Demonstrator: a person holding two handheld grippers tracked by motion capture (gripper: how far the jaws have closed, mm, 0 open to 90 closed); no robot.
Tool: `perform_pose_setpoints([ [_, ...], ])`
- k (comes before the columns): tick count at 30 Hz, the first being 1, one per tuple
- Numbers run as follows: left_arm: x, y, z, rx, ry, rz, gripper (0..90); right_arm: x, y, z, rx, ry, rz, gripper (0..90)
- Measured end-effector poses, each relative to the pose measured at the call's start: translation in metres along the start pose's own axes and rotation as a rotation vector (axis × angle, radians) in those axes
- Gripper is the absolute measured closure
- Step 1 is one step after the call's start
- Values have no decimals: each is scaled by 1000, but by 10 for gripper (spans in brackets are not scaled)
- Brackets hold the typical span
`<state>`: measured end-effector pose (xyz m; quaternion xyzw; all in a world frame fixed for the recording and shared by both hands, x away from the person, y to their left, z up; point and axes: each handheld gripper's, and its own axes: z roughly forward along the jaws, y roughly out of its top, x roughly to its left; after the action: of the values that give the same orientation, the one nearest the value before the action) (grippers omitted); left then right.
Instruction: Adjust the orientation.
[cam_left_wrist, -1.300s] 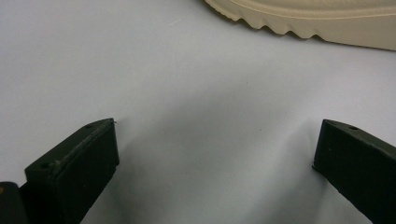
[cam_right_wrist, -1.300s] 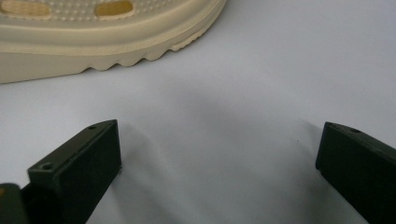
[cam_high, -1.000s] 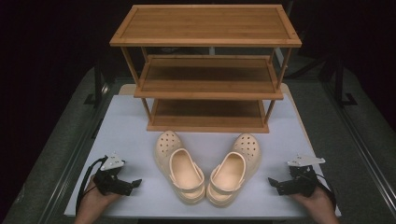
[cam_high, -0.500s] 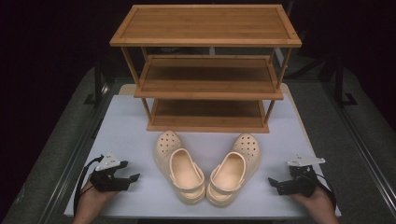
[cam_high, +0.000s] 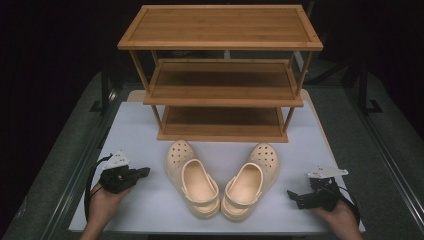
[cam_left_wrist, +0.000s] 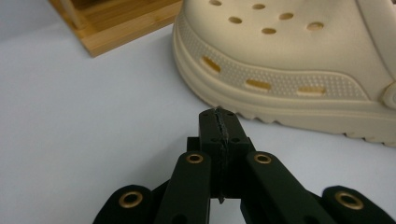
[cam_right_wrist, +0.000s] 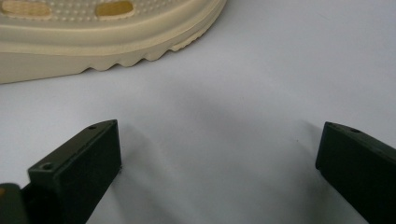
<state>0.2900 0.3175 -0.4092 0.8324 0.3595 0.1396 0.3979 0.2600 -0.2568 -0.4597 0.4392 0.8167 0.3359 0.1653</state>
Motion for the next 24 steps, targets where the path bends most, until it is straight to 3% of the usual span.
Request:
perform_pose_setpoints([
  [15,-13,12,29,46,-85,47,900,0,0,0,0,0,1,0],
  [24,-16,16,43,80,-93,65,900,0,0,0,0,0,1,0],
])
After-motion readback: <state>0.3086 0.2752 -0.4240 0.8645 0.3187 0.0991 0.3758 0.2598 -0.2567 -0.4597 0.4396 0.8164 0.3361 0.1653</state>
